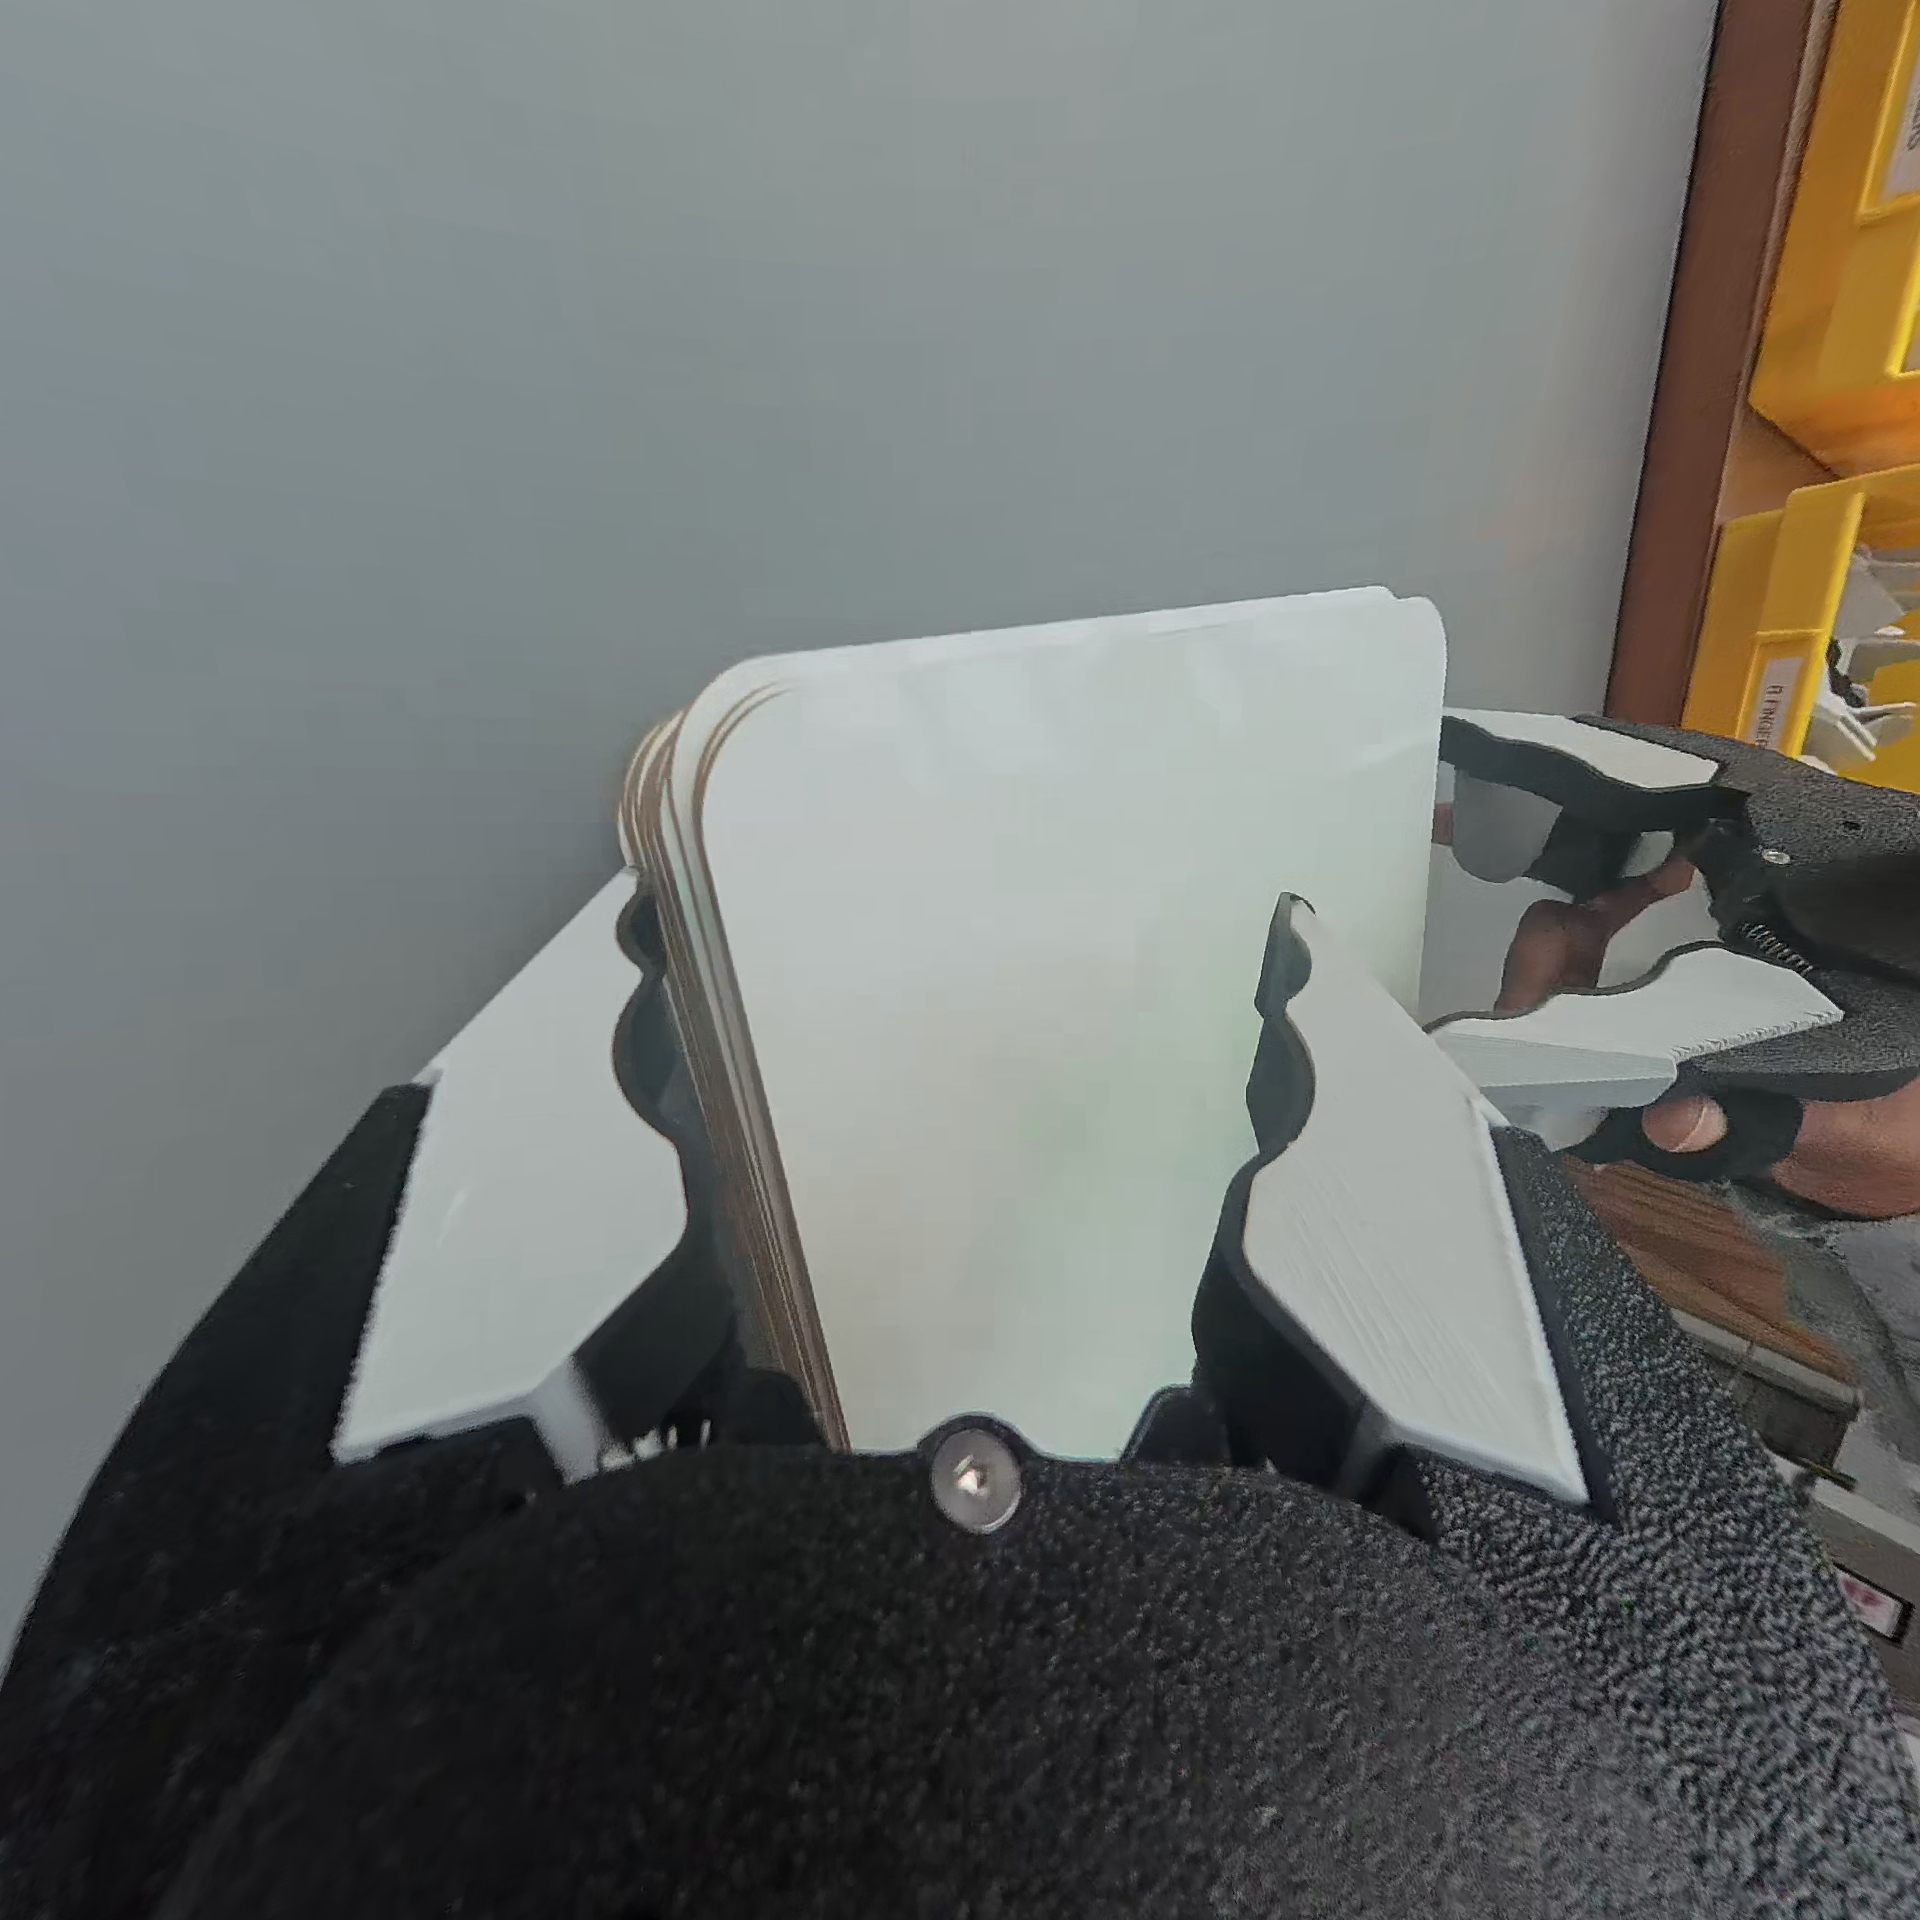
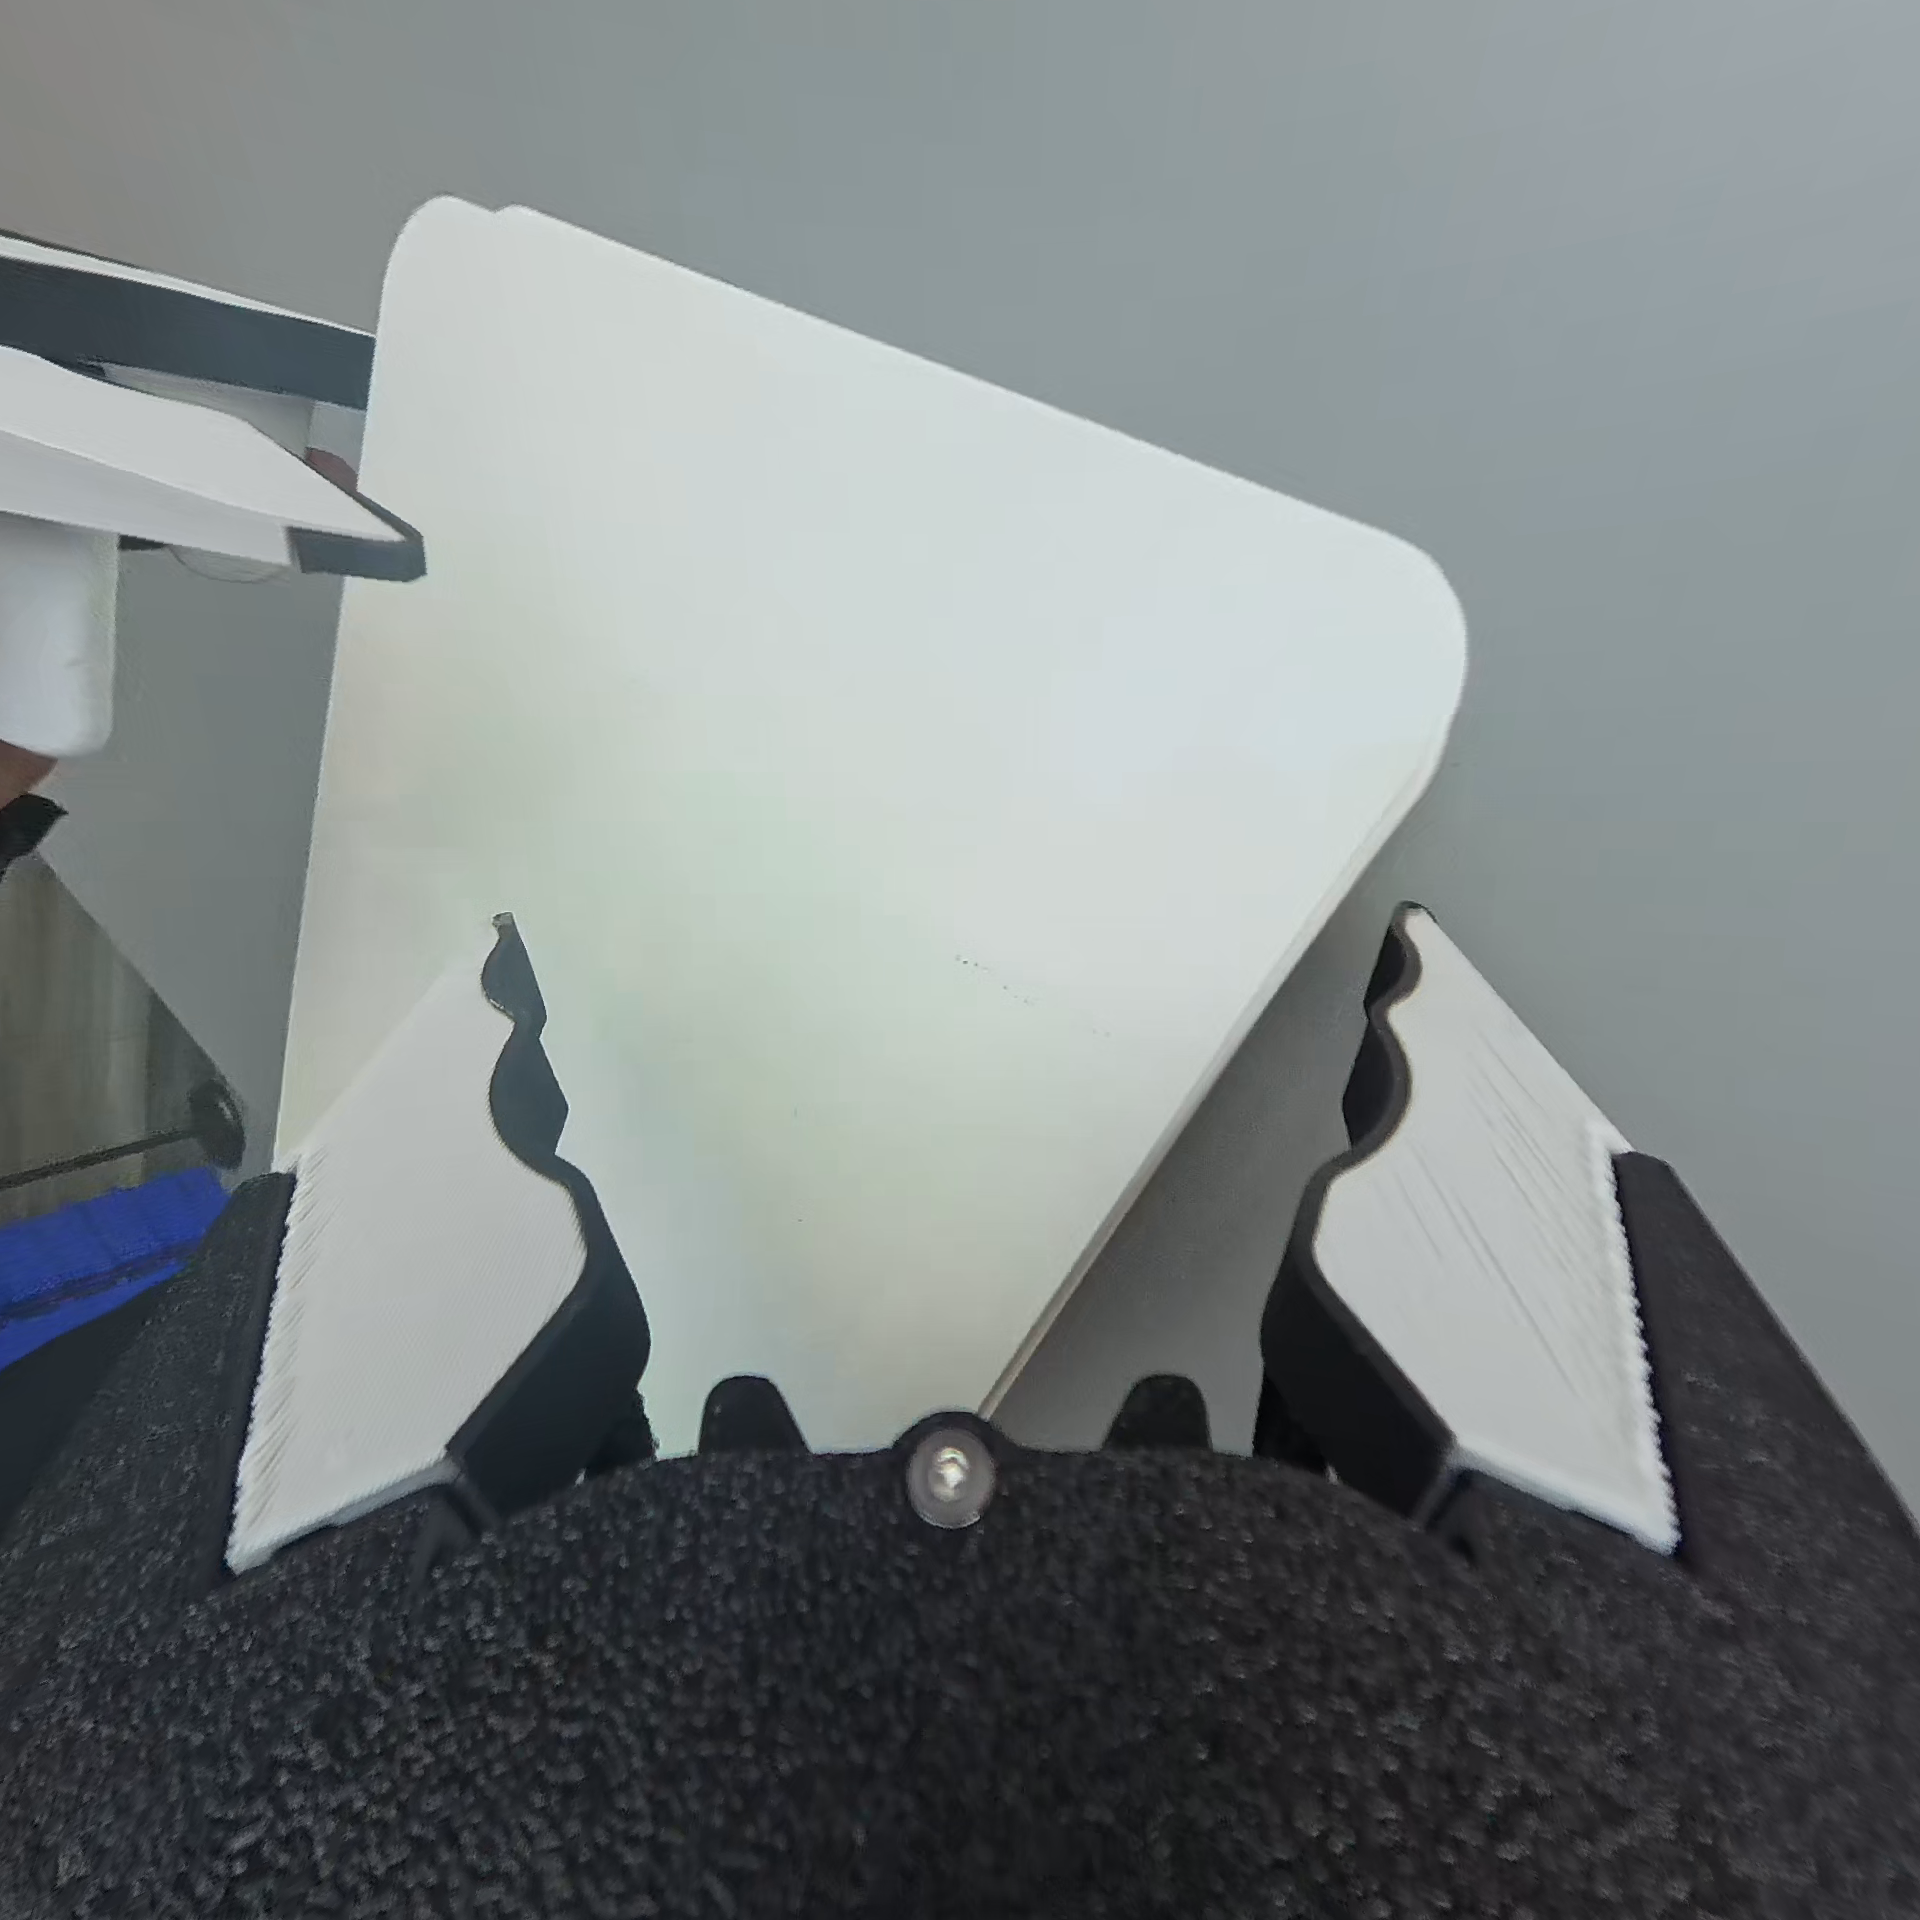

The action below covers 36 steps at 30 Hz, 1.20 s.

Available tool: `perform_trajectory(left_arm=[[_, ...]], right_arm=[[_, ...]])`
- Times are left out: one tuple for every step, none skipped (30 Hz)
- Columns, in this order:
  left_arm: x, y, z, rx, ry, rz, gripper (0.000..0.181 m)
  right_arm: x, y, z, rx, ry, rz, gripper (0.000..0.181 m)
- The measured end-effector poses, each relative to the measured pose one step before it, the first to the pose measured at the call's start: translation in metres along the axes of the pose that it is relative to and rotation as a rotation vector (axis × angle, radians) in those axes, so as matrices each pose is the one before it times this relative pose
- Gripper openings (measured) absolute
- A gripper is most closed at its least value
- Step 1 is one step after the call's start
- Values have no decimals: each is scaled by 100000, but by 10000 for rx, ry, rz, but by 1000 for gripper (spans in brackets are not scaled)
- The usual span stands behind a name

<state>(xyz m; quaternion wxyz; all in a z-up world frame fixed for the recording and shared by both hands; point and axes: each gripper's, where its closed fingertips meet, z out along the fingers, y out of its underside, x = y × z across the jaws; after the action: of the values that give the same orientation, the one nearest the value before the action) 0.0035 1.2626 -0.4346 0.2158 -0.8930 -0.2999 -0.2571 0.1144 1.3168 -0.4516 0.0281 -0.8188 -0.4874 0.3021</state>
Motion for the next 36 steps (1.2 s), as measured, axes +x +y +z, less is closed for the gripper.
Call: perform_trajectory(left_arm=[[-28,-773,-310,74,77,402,114],[-25,-680,-99,-161,-3,654,115],[80,-707,46,-296,32,775,114],[378,-773,145,-338,229,814,111],[338,-826,287,-358,239,728,111],[472,-713,390,-444,334,708,110],[658,-482,482,-595,435,692,109],[492,-467,529,-563,283,703,111],[541,-390,555,-531,246,819,111],[388,-216,620,-571,131,818,115],[88,-55,662,-597,-60,799,119],[76,105,681,-603,-50,779,120],[60,204,686,-584,-55,651,120],[-93,258,657,-554,-137,462,120],[77,135,566,-412,-51,320,119],[300,-54,429,-221,81,175,116],[399,-152,308,-105,155,74,112],[479,-115,213,-61,209,61,108],[431,14,209,-105,200,52,104],[357,155,227,-166,143,45,103],[322,195,228,-184,88,55,101],[284,189,205,-172,26,56,101],[138,97,158,-115,-102,50,104],[26,53,101,-84,-159,25,105],[29,16,69,-78,-132,-27,107],[31,5,60,-88,-107,-51,108],[-15,25,60,-102,-115,-31,108],[-46,53,54,-116,-132,9,108],[-51,48,56,-118,-125,18,108],[-7,42,44,-103,-94,-5,109],[-2,11,44,-71,-65,-21,109],[-13,-27,26,-28,-21,-35,109],[9,-98,17,25,19,-72,111],[31,-162,4,86,53,-107,111],[59,-171,-3,94,63,-131,111],[52,-93,7,67,56,-129,112]], right_arm=[[297,-424,-607,201,-65,-48,152],[149,-115,-659,96,-51,43,152],[37,375,-729,9,5,128,153],[-166,796,-810,67,-27,230,153],[-234,1236,-840,136,-23,402,152],[-321,1784,-818,95,-95,559,152],[-347,2260,-754,-2,-135,656,151],[-187,2499,-699,-41,-35,588,151],[-138,2584,-648,-81,38,367,151],[-205,2514,-516,-120,63,184,150],[-328,2229,-394,-74,57,68,150],[-299,2036,-217,-105,131,-24,147],[-228,1892,7,-182,239,-137,145],[-260,1731,209,-217,264,-104,144],[-476,1320,315,-66,195,48,142],[-598,869,327,120,167,128,137],[-483,681,401,140,265,66,133],[-600,544,440,112,203,-156,128],[-439,409,463,61,255,-252,127],[-508,302,472,45,114,-222,126],[-522,296,477,39,23,-43,126],[-486,285,457,55,-3,65,126],[-464,219,424,108,-18,74,126],[-372,173,385,104,25,42,125],[-263,114,390,68,87,35,125],[-414,-28,412,104,-15,47,125],[-273,-143,406,103,81,125,125],[-329,-247,395,132,55,55,126],[28,-247,283,136,299,10,125],[9,-265,266,216,260,-16,125],[83,-73,180,141,313,46,124],[-33,36,164,102,262,-3,126],[-50,79,160,73,267,-101,125],[33,3,159,119,311,-102,124],[-62,44,234,67,240,-78,124],[-22,18,212,29,272,-74,124]])
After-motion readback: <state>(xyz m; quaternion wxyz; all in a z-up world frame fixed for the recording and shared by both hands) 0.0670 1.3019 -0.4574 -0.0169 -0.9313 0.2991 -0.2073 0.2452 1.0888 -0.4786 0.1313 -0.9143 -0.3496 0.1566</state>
